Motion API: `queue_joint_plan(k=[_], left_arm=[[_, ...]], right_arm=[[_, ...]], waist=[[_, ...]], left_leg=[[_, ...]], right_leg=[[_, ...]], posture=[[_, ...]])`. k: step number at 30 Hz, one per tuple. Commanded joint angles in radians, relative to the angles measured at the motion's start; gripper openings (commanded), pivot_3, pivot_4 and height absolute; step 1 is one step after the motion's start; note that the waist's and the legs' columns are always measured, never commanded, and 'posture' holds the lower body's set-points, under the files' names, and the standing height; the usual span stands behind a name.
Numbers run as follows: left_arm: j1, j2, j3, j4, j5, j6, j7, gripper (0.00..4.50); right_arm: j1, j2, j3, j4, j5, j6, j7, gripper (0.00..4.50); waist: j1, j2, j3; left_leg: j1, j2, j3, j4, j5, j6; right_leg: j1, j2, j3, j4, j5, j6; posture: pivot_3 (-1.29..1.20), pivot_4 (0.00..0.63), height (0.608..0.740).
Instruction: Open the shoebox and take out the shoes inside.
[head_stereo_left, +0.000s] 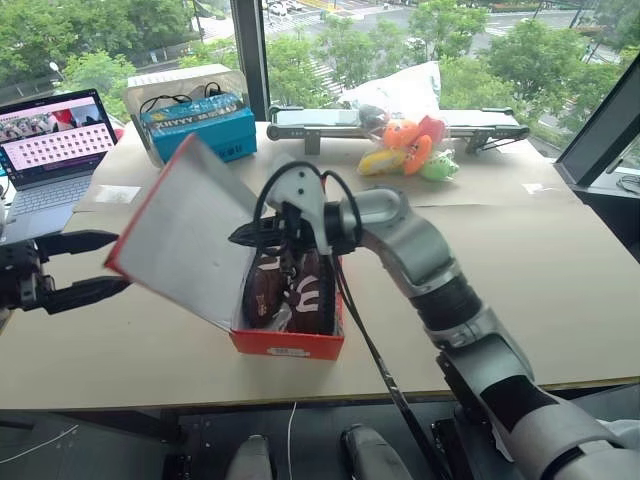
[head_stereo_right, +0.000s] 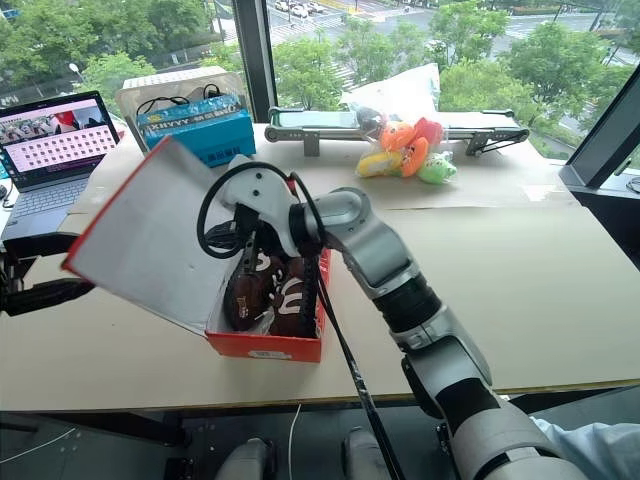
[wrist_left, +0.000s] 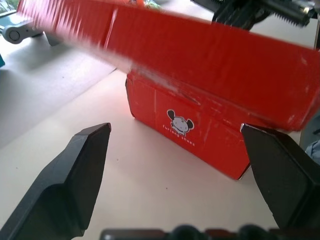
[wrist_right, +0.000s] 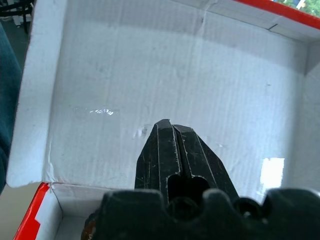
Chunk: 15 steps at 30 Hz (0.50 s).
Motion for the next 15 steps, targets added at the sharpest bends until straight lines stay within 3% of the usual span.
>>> queue_joint_plan(k=[1, 10, 15], left_arm=[[-0.07, 0.077, 0.064, 0.078, -0.026, -0.002, -0.034, 4.45], [-0.15, 0.135, 0.019, 0.193, 0.01, -0.044, -0.083, 4.45], [-0.038, 0.028, -0.067, -0.004, -0.012, -0.008, -0.081, 4.45]], right_arm=[[-0.033, 0.032, -0.007, 0.033, -0.021, -0.055, -0.016, 0.0], [0.004, 0.039, -0.01, 0.022, -0.029, -0.042, -0.015, 0.0], [0.036, -0.001, -0.025, -0.043, -0.024, -0.001, -0.02, 0.0]], waist=[[-0.002, 0.0, 0.0], [-0.019, 0.0, 0.0], [-0.02, 0.001, 0.0]], left_leg=[[-0.001, 0.0, 0.0, 0.0, 0.0, 0.0], [-0.002, 0.0, -0.001, 0.0, 0.0, 0.0], [-0.002, -0.001, -0.001, 0.0, 0.0, 0.0]], right_leg=[[0.0, 0.0, 0.0, 0.0, 0.0, 0.0], [-0.002, 0.0, -0.001, 0.003, -0.001, -0.001], [-0.003, 0.0, 0.0, 0.007, -0.002, -0.003]], posture=[[0.0, 0.15, 0.74], [0.0, 0.15, 0.74], [0.0, 0.15, 0.74]])
